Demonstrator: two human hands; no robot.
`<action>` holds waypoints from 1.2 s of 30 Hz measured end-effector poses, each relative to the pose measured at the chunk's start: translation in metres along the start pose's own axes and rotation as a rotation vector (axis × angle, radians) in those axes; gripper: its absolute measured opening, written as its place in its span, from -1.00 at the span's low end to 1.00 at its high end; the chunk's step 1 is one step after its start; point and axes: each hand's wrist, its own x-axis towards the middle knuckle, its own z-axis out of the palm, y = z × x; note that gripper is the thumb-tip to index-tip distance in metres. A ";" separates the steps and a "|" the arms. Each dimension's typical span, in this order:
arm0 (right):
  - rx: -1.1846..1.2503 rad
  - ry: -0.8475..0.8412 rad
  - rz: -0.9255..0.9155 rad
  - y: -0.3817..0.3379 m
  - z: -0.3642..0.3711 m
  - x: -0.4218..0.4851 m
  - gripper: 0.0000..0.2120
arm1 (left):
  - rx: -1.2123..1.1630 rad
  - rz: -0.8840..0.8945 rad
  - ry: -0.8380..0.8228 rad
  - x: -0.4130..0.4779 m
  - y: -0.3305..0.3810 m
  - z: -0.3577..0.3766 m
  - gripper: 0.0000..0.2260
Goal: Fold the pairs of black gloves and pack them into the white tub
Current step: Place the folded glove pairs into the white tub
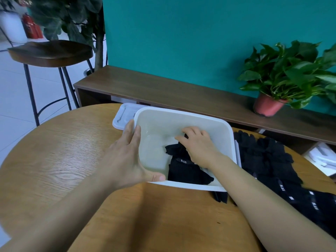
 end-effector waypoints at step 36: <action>0.658 0.296 0.507 -0.020 -0.021 -0.125 -0.59 | -0.035 -0.094 0.091 -0.005 0.011 0.006 0.43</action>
